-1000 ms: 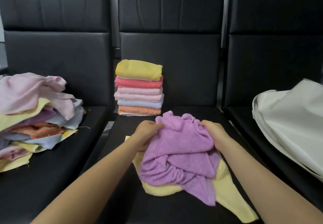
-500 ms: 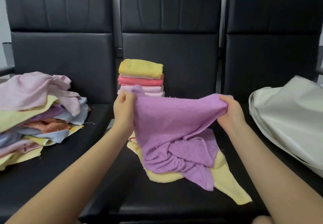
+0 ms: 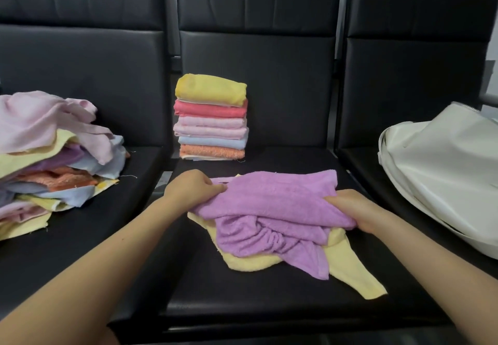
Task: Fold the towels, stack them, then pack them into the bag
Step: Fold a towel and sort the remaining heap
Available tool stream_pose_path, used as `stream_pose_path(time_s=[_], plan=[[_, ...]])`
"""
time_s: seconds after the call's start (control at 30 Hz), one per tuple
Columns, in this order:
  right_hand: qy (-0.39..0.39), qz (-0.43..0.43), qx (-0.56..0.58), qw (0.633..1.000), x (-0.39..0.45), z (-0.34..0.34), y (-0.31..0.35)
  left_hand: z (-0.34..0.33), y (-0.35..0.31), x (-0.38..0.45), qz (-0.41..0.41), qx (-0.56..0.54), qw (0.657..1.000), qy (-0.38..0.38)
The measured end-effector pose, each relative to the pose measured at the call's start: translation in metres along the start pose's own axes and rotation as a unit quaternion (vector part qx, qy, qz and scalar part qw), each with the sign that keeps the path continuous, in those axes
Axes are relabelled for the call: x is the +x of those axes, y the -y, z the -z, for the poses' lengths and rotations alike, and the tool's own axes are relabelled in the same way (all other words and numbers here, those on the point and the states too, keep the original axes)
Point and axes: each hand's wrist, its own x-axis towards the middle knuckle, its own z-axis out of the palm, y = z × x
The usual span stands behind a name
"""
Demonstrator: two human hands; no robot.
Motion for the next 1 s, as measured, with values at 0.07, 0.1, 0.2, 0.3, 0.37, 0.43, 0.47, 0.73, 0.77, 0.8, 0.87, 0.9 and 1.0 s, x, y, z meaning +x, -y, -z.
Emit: stream_pose_path(time_s=[0.07, 0.1, 0.2, 0.3, 0.37, 0.43, 0.47, 0.73, 0.77, 0.8, 0.87, 0.9, 1.0], plan=[[0.011, 0.036, -0.016, 0.999, 0.000, 0.007, -0.006, 0.004, 0.002, 0.003, 0.014, -0.003, 0.999, 0.042], [0.013, 0.051, -0.016, 0.998, -0.001, 0.011, -0.011, 0.005, 0.004, 0.004, 0.018, -0.009, 0.998, 0.060], [0.002, 0.090, 0.030, 0.996, 0.003, 0.016, -0.015, 0.001, 0.011, 0.010, 0.009, -0.042, 0.998, 0.047], [-0.026, 0.064, 0.136, 0.988, 0.010, 0.015, -0.009, -0.005, 0.008, 0.015, 0.015, -0.095, 0.995, 0.028], [-0.037, 0.058, 0.186, 0.980, 0.020, 0.012, -0.007, -0.009, 0.000, 0.016, 0.018, -0.083, 0.996, 0.035], [-0.047, 0.066, 0.214, 0.973, 0.025, 0.008, -0.004, -0.014, -0.006, 0.019, 0.008, -0.057, 0.997, 0.058], [-0.050, 0.073, 0.215, 0.973, 0.028, 0.005, -0.002, -0.016, -0.007, 0.022, 0.001, -0.072, 0.995, 0.070], [-0.018, 0.122, 0.394, 0.911, 0.026, 0.003, 0.031, -0.021, -0.006, 0.019, 0.021, -0.274, 0.961, 0.000], [-0.018, 0.124, 0.442, 0.888, 0.024, 0.007, 0.034, -0.019, -0.005, 0.017, 0.004, -0.286, 0.957, -0.044], [-0.015, 0.131, 0.488, 0.863, 0.023, 0.011, 0.036, -0.016, -0.006, 0.014, -0.020, -0.305, 0.947, -0.097], [-0.010, 0.145, 0.539, 0.830, 0.020, 0.018, 0.036, -0.007, -0.008, 0.008, -0.075, -0.327, 0.919, -0.205], [-0.005, 0.152, 0.543, 0.826, 0.019, 0.020, 0.033, -0.003, -0.010, 0.005, -0.102, -0.328, 0.909, -0.237], [-0.020, 0.135, 0.476, 0.869, 0.026, 0.018, 0.024, -0.001, -0.007, -0.001, -0.186, -0.254, 0.923, -0.219]])
